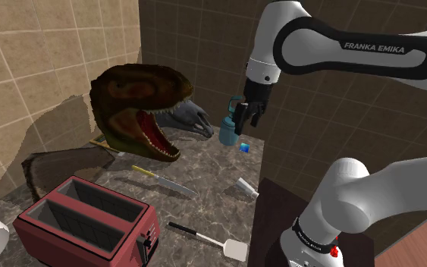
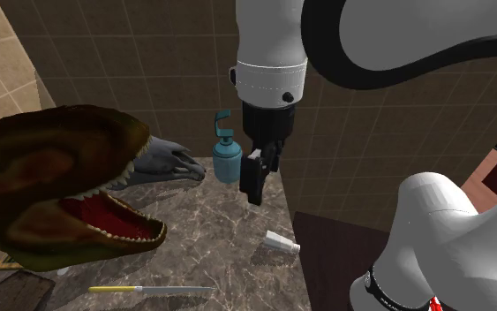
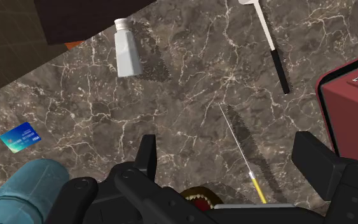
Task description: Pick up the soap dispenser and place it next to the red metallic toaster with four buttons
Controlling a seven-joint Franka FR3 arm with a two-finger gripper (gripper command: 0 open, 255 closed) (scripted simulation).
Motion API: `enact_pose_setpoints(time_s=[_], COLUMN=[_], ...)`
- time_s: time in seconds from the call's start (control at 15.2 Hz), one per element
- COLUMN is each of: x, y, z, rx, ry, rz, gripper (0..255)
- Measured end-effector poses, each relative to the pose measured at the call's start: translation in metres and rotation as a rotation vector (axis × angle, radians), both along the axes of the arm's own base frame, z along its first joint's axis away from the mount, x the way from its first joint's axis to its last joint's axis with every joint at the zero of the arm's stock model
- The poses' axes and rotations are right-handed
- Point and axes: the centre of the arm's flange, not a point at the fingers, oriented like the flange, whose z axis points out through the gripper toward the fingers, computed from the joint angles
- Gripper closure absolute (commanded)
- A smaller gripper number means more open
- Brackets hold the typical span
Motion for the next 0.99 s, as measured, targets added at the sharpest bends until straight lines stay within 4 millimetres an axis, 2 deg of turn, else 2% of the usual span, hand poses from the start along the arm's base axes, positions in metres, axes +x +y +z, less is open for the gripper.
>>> enact_pose_setpoints(time_s=[0.07, 0.2, 0.46, 0.99], x=[0.000, 0.001, 0.005, 0.031], y=[0.000, -0.015, -0.059, -0.157], z=[0.000, -0.006, -0.018, -0.051], rx=[0.000, 0.000, 0.000, -0.001], ry=[0.000, -0.011, -0.046, -0.118], rz=[0.000, 0.015, 0.063, 0.169], gripper=[0, 0, 0, 0])
